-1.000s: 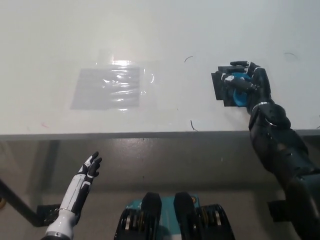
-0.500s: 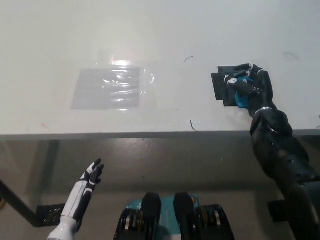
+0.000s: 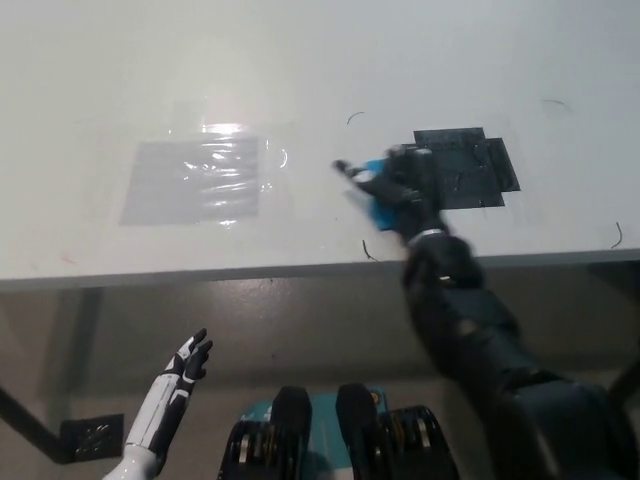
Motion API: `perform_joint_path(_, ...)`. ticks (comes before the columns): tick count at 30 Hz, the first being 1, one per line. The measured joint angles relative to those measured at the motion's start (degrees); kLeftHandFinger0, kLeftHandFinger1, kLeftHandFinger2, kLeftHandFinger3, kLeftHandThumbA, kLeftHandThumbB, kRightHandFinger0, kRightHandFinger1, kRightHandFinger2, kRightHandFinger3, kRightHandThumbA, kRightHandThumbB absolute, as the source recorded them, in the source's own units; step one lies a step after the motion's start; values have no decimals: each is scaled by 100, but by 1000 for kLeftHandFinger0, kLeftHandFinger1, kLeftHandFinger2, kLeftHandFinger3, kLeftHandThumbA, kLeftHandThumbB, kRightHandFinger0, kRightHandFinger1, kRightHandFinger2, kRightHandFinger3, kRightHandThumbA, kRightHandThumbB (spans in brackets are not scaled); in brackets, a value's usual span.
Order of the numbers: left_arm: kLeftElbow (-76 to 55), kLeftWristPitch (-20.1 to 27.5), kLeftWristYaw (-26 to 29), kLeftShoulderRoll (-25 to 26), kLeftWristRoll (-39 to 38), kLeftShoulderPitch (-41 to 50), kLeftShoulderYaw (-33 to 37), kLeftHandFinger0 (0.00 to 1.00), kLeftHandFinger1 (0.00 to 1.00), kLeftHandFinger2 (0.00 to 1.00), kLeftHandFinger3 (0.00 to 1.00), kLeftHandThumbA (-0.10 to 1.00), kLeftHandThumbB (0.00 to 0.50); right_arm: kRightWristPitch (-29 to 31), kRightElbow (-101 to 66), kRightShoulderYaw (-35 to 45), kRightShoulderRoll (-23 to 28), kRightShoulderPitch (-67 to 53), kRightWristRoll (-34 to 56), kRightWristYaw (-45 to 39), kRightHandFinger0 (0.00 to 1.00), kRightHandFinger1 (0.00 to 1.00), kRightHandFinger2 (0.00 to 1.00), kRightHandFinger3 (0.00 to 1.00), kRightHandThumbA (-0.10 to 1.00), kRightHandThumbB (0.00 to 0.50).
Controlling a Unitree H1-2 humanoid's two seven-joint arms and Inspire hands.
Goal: A soft sponge is kept on the balc marked spot on the table infront of the robot and it uses its right hand fist to press down on it and drrags it across the table in a back and forth manner twice to clean it
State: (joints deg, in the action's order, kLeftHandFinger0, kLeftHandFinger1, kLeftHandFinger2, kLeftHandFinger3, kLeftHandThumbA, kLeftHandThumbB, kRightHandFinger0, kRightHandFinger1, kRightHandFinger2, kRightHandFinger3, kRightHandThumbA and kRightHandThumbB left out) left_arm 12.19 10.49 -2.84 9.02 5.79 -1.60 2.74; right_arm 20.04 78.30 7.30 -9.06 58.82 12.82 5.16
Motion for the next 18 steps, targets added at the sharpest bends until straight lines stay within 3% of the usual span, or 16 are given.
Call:
perform_joint_path(6, 15, 47, -24, 0, -15, 42, -4, 1000, 1000, 1000, 1000, 1000, 5, -12, 14, -148, -450, 36, -116, -30, 0, 0, 221, 98, 1000, 72)
perform_joint_path(9, 15, 58, -25, -1, -13, 84, -2, 1000, 1000, 1000, 1000, 1000, 25, -15, 15, -160, -481, 36, -140, -61, 0, 20, 292, 151, 1000, 84)
perform_joint_path(13, 13, 60, -39, -5, -15, 83, -1, 1000, 1000, 1000, 1000, 1000, 22, -15, 20, -159, -437, 31, -154, -140, 0, 8, 288, 153, 1000, 90)
perform_joint_path(14, 13, 60, -47, -5, -15, 84, 0, 1000, 1000, 1000, 1000, 1000, 23, -19, 22, -162, -424, 29, -168, -139, 0, 8, 299, 176, 1000, 58)
perform_joint_path(17, 13, 61, -66, -6, -15, 84, 0, 1000, 1000, 1000, 1000, 1000, 30, -25, 31, -170, -342, 13, -229, -140, 0, 0, 275, 169, 1000, 88)
perform_joint_path(18, 14, 61, -69, -6, -15, 84, 0, 1000, 1000, 1000, 1000, 1000, 38, -25, 34, -167, -296, 3, -239, -142, 0, 0, 252, 167, 1000, 70)
